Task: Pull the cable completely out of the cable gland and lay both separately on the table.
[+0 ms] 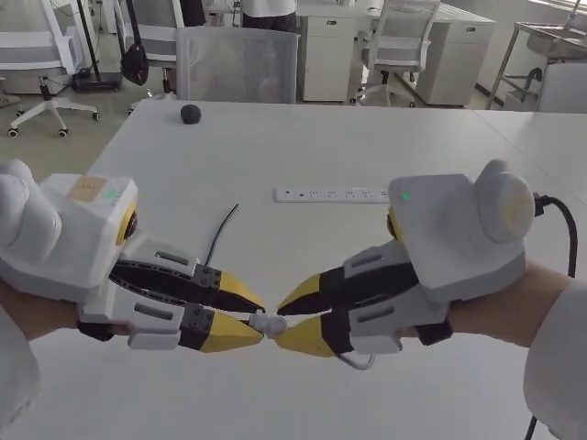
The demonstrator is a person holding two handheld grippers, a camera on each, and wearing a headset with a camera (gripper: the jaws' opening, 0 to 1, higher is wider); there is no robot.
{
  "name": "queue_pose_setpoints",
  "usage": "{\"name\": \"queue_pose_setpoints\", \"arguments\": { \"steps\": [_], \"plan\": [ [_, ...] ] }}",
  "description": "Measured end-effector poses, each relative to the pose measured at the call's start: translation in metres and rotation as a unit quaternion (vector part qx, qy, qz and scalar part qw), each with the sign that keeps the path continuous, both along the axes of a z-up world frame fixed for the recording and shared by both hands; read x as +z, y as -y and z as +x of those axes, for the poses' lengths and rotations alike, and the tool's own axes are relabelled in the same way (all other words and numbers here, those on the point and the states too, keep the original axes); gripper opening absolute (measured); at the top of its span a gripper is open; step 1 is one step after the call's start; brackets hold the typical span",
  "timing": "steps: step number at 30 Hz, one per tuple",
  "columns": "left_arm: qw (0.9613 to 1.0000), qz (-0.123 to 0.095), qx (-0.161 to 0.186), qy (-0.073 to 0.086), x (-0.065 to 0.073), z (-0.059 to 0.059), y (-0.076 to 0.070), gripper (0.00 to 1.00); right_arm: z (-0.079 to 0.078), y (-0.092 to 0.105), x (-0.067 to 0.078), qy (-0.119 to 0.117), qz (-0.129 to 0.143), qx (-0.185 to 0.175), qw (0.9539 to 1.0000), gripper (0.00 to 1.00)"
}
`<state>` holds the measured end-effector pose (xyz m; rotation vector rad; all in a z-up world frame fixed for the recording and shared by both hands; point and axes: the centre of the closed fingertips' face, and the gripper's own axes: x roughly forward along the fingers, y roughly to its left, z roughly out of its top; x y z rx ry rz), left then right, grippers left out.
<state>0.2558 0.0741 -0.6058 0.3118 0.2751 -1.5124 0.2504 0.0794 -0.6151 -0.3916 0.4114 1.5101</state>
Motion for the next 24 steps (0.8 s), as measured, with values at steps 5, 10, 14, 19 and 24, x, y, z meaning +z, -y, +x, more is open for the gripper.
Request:
{"name": "queue_pose_setpoints", "arguments": {
  "steps": [5, 10, 14, 19, 24],
  "plan": [
    [1.0, 0.002, -0.001, 0.002, 0.001, 0.0, 0.0, 0.14, 0.0, 0.004, -0.005, -0.002, -0.01, -0.002, 0.9999, 0.11],
    [1.0, 0.004, -0.002, 0.003, 0.002, 0.0, -0.001, 0.14, -0.001, 0.005, -0.009, 0.002, -0.019, 0.0, 0.9998, 0.08],
    [1.0, 0.007, -0.002, 0.004, 0.001, 0.001, -0.002, 0.14, -0.001, 0.005, -0.012, 0.01, -0.028, 0.004, 0.9995, 0.05],
    [0.9999, 0.012, -0.004, 0.004, 0.0, 0.0, -0.002, 0.14, 0.0, 0.004, -0.014, 0.028, -0.036, 0.008, 0.9989, 0.0],
    [0.9999, 0.013, -0.004, 0.003, -0.001, 0.001, -0.002, 0.14, 0.0, 0.004, -0.014, 0.031, -0.038, 0.009, 0.9988, 0.0]
  ]
}}
